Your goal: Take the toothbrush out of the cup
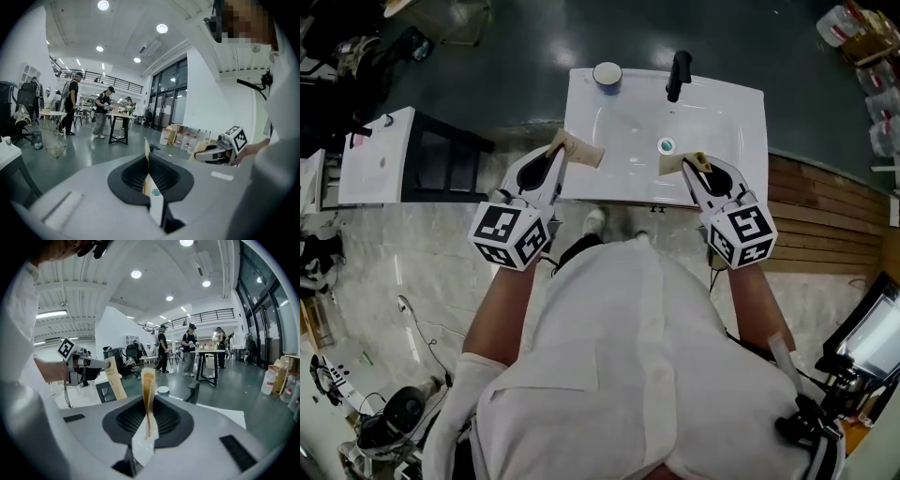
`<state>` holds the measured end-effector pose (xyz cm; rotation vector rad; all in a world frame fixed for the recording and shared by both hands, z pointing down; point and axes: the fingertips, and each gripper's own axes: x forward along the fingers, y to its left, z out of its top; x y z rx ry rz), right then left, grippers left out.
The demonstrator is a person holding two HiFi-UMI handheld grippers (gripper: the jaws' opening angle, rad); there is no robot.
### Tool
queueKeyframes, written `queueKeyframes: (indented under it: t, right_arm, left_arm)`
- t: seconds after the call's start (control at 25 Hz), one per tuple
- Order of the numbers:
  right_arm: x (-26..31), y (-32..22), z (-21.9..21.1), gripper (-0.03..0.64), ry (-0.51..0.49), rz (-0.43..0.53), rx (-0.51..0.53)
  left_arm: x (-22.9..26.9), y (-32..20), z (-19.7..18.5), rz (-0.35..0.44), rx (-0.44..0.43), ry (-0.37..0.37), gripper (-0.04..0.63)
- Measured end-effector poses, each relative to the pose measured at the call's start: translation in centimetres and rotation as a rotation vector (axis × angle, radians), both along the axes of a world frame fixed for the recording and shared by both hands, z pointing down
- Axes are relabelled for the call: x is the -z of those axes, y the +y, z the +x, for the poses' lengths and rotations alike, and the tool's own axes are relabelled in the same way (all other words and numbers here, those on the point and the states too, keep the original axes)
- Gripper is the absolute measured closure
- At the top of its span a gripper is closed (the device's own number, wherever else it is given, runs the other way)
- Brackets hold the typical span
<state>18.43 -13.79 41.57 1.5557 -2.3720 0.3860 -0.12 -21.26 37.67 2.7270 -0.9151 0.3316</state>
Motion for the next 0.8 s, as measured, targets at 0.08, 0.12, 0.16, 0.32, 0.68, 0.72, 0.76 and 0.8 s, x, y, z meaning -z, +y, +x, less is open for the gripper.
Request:
queueKeyframes:
  t: [0.08, 0.12, 0.16, 0.32, 0.68, 0.72, 0.76, 0.8]
  right_arm:
    - [-0.1, 0.2, 0.1, 0.571, -0.003, -0.002, 0.010]
    - [-0.1, 0.2, 0.2, 0.571, -0.005, -0.005, 0.014]
    - [-0.2, 0.3, 0.2, 0.571, -0.007, -0.007, 0.017]
    - [-0.5, 0.6, 0.4, 0.571, -0.015, -0.011, 0.025]
    - [-0.9, 0.6, -1.1, 0.571, -0.006, -0.005, 0.041]
    - [-0.8, 0.6, -1.2, 0.571, -0.005, -0.005, 0.044]
    - [-0.8, 0.6, -1.4, 0.571, -0.003, -0.005, 0.046]
    - [-0.8, 0.6, -1.6, 0.571, -0.002, -0.005, 0.047]
  left_arm:
    - [-0.3, 0.9, 0.3, -0.003, -0.002, -0.009, 0.588]
    - [-0.4, 1.3, 0.5, -0.005, -0.003, -0.014, 0.588]
    - [-0.6, 1.6, 0.7, -0.007, -0.004, -0.020, 0.588]
    - [-1.1, 2.5, 1.4, -0.014, -0.010, -0.032, 0.588]
    - [-1.7, 3.4, 1.0, -0.006, -0.031, -0.042, 0.588]
    - [-1.6, 3.4, 0.9, -0.006, -0.031, -0.040, 0.588]
    - [-1.6, 3.5, 0.7, -0.007, -0.031, -0.037, 0.588]
    - [-1.6, 3.6, 0.6, -0.008, -0.034, -0.035, 0.588]
